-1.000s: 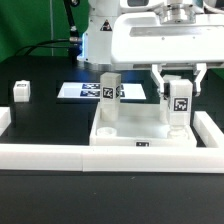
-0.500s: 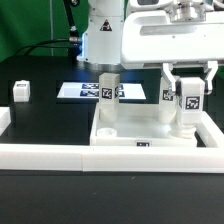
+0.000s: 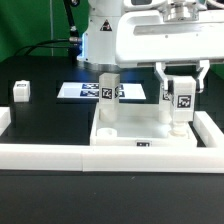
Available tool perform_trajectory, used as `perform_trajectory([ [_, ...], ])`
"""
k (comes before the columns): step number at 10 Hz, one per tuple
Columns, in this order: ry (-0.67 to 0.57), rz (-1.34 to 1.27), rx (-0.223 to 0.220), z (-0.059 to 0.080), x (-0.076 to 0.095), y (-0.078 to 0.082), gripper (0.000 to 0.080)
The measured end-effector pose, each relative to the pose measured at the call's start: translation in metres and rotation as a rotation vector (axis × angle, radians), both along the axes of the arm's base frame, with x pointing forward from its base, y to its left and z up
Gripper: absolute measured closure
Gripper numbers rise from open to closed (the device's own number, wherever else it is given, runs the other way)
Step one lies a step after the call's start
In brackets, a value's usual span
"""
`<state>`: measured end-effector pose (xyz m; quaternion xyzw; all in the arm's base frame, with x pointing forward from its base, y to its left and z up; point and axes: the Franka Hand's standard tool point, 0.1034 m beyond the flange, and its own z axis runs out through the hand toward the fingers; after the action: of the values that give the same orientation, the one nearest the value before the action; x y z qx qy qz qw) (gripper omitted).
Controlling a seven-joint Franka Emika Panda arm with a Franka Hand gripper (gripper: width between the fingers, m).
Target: Assemble square table
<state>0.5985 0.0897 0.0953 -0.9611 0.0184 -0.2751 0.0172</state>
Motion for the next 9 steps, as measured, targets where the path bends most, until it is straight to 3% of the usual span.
perform_trajectory([
  [3, -0.003, -0.014, -0.003, -0.005, 0.002, -0.007, 0.0509],
  [5, -0.006, -0.008, -0.008, -0.012, 0.001, 0.0, 0.0508],
  [9, -0.055, -0.006, -0.02, -0.013, 0.007, 0.008, 0.0508],
])
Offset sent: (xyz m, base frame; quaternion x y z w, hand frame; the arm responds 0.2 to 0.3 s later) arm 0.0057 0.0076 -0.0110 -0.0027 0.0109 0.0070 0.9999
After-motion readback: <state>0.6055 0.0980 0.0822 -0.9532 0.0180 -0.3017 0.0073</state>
